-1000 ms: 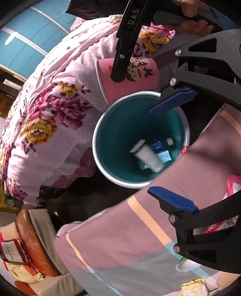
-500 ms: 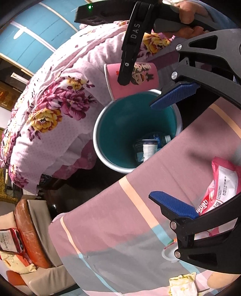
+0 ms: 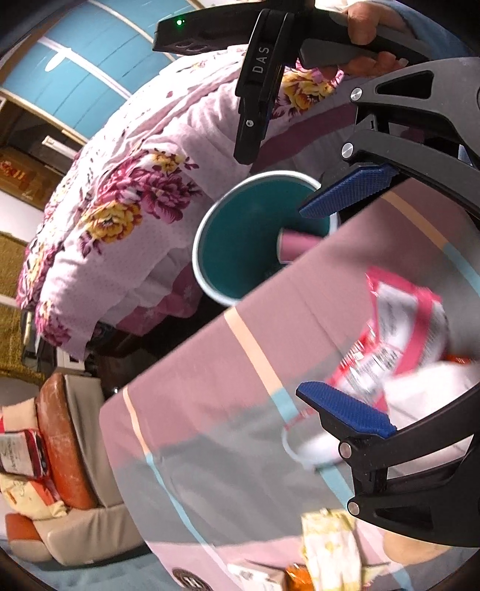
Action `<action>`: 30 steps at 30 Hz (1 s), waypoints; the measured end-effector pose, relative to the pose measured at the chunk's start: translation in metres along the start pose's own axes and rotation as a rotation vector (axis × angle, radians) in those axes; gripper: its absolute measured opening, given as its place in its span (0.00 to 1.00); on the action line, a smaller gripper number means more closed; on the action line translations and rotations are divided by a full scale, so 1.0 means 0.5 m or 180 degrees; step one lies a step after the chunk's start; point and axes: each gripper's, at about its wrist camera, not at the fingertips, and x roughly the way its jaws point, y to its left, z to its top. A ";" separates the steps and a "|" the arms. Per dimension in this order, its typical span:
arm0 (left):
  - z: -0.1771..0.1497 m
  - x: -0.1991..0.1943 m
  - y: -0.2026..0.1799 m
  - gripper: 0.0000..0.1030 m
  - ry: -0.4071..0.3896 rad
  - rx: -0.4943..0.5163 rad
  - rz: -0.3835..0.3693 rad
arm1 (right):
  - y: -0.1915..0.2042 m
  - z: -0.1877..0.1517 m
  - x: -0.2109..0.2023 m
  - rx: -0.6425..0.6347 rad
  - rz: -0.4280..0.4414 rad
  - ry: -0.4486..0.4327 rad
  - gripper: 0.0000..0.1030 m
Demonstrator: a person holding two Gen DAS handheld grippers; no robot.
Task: Collect trash
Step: 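Move both grippers back over the table toward the tissue and bread roll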
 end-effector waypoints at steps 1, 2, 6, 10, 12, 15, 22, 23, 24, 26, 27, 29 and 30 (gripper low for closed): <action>-0.005 -0.009 0.008 0.88 -0.0013 -0.0017 0.0012 | 0.012 -0.004 0.000 -0.0033 0.0007 0.0011 0.74; -0.012 -0.021 0.019 0.88 -0.0030 -0.0037 0.0031 | 0.021 -0.008 0.000 -0.0057 0.0016 0.0024 0.74; -0.037 -0.068 0.064 0.88 -0.0128 -0.0137 0.0111 | 0.072 -0.024 -0.002 -0.0191 0.0066 0.0079 0.74; -0.062 -0.110 0.114 0.88 -0.0222 -0.0267 0.0173 | 0.144 -0.046 -0.006 -0.0404 0.0091 0.0107 0.75; -0.078 -0.133 0.142 0.89 -0.0267 -0.0316 0.0205 | 0.176 -0.057 -0.007 -0.0502 0.0099 0.0123 0.76; -0.103 -0.168 0.186 0.89 -0.0335 -0.0377 0.0278 | 0.232 -0.077 -0.004 -0.0660 0.0097 0.0178 0.76; -0.160 -0.237 0.300 0.89 -0.0451 -0.0588 0.0462 | 0.387 -0.137 0.014 -0.1162 0.0143 0.0336 0.77; -0.170 -0.247 0.320 0.89 -0.0462 -0.0627 0.0506 | 0.404 -0.144 0.018 -0.1221 0.0149 0.0352 0.79; -0.181 -0.256 0.340 0.89 -0.0471 -0.0668 0.0546 | 0.421 -0.151 0.021 -0.1280 0.0155 0.0367 0.80; -0.204 -0.273 0.384 0.89 -0.0476 -0.0761 0.0636 | 0.464 -0.172 0.032 -0.1444 0.0175 0.0427 0.80; -0.214 -0.280 0.402 0.89 -0.0475 -0.0800 0.0663 | 0.480 -0.181 0.037 -0.1502 0.0183 0.0455 0.80; -0.235 -0.293 0.440 0.89 -0.0477 -0.0901 0.0717 | 0.522 -0.204 0.051 -0.1640 0.0199 0.0532 0.80; -0.247 -0.299 0.458 0.89 -0.0480 -0.0948 0.0746 | 0.544 -0.217 0.062 -0.1724 0.0203 0.0583 0.80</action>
